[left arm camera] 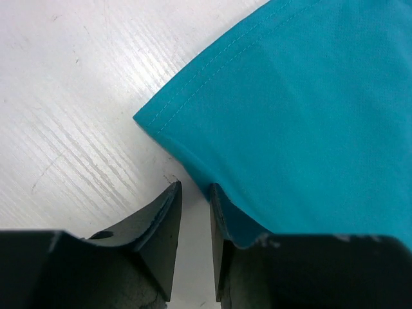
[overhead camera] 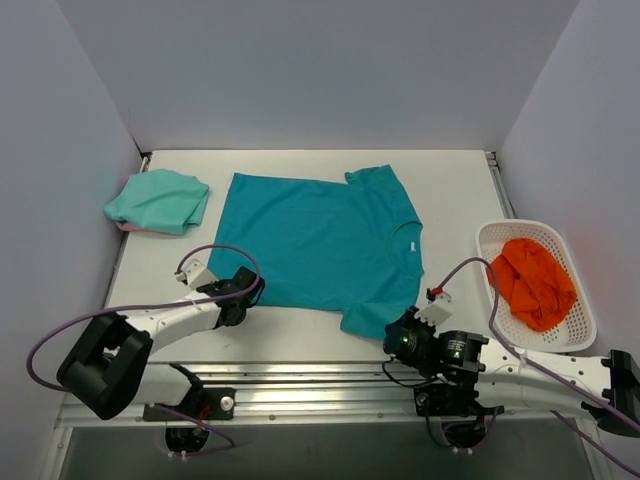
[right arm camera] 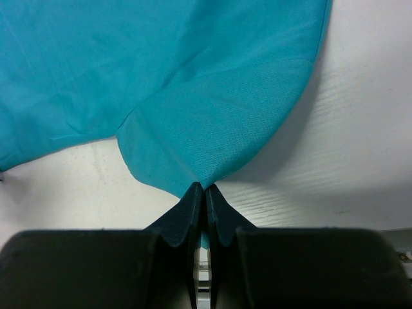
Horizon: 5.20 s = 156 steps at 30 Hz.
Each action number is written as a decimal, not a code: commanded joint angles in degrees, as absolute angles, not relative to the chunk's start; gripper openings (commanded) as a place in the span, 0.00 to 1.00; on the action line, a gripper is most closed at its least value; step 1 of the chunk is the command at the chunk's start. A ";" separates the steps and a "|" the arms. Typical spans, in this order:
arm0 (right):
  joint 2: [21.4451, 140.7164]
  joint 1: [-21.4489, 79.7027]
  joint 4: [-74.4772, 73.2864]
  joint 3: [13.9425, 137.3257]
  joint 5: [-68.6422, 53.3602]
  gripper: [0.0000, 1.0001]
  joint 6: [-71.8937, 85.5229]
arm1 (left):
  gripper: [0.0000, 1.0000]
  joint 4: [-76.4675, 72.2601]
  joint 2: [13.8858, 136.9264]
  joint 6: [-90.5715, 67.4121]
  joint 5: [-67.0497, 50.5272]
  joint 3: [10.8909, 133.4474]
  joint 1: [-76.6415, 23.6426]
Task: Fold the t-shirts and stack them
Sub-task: Flatten the tshirt out, then fold the tshirt
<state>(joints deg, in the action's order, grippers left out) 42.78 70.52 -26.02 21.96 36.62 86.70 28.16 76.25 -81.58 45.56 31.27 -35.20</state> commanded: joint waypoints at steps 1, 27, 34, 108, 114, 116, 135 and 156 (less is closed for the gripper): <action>41.22 70.14 -32.16 24.08 41.04 0.00 87.10 | 0.34 29.01 77.16 -83.06 47.37 33.31 -35.68; 38.14 70.22 -42.89 27.86 44.47 0.00 96.15 | 0.93 21.36 78.14 -83.50 47.02 32.08 -40.34; 40.60 70.22 -43.07 28.48 45.00 0.00 96.59 | 0.64 20.92 77.61 -82.88 46.67 31.64 -40.52; 101.85 29.27 -7.11 63.35 42.19 0.00 54.23 | 0.02 5.18 100.19 -46.58 15.03 58.44 -17.05; 108.10 27.95 -11.51 69.43 45.43 0.07 55.98 | 0.59 5.62 104.06 -46.06 13.89 61.52 -14.51; 108.81 26.90 -12.21 70.75 46.40 0.46 56.16 | 0.94 5.63 104.68 -45.97 12.75 62.22 -13.45; 99.50 35.13 -13.10 68.82 43.24 0.89 57.56 | 0.94 7.56 103.62 -44.13 5.55 68.90 -8.62; 104.32 39.73 -8.62 64.16 42.45 0.78 62.84 | 0.94 5.80 105.65 -41.93 1.58 68.56 -7.29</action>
